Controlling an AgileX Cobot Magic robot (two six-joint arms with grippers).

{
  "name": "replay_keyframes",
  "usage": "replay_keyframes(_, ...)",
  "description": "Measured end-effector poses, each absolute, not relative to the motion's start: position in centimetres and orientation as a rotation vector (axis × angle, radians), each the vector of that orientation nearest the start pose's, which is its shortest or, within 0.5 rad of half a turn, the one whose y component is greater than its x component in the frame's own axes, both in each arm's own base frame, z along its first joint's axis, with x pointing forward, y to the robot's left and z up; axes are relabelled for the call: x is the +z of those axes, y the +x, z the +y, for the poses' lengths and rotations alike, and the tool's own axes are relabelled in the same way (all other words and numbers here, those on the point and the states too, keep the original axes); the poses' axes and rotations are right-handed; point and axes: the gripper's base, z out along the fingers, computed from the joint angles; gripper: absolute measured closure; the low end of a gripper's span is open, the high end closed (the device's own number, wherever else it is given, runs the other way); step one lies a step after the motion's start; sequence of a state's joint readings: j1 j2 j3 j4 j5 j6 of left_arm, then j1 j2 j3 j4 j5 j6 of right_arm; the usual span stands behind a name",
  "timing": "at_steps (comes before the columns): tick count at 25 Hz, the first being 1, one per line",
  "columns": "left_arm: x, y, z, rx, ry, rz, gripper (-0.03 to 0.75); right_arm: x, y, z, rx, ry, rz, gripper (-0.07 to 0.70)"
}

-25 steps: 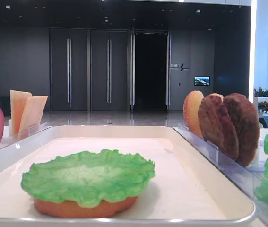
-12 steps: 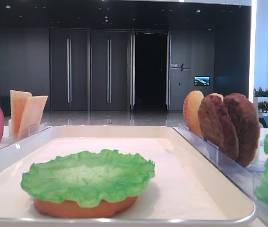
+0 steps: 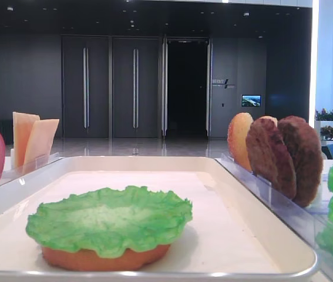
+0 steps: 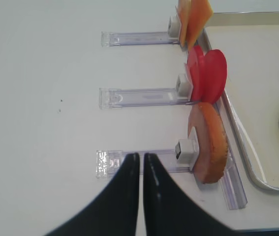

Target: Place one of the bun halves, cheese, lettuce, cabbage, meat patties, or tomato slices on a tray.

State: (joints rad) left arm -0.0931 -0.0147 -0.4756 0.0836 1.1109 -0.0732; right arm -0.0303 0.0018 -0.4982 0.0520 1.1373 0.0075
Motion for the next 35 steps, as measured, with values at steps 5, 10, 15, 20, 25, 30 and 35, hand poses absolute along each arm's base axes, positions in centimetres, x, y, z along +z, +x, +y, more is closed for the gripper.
replay_keyframes(5, 26.67, -0.6, 0.74, 0.001, 0.015, 2.101, 0.702, 27.07, -0.9, 0.46, 0.049, 0.035, 2.115, 0.146)
replay_keyframes(10, 26.67, -0.6, 0.74, 0.001, 0.015, 2.101, 0.702, 27.05, -0.89, 0.46, 0.049, 0.035, 2.116, 0.146)
replay_keyframes(15, 26.67, -0.6, 0.74, 0.002, 0.016, 2.101, 0.702, 27.05, -0.89, 0.46, 0.049, 0.035, 2.116, 0.146)
replay_keyframes(20, 26.67, -0.6, 0.74, 0.002, 0.016, 2.101, 0.702, 27.05, -0.89, 0.46, 0.049, 0.035, 2.116, 0.146)
replay_keyframes(25, 26.67, -0.6, 0.74, 0.002, 0.016, 2.101, 0.702, 27.05, -0.89, 0.46, 0.049, 0.035, 2.116, 0.149)
replay_keyframes(30, 26.67, -0.6, 0.74, 0.002, 0.016, 2.101, 0.702, 27.05, -0.89, 0.46, 0.049, 0.035, 2.116, 0.15)
replay_keyframes(35, 26.67, -0.6, 0.74, 0.002, 0.016, 2.101, 0.702, 27.05, -0.89, 0.46, 0.049, 0.035, 2.116, 0.15)
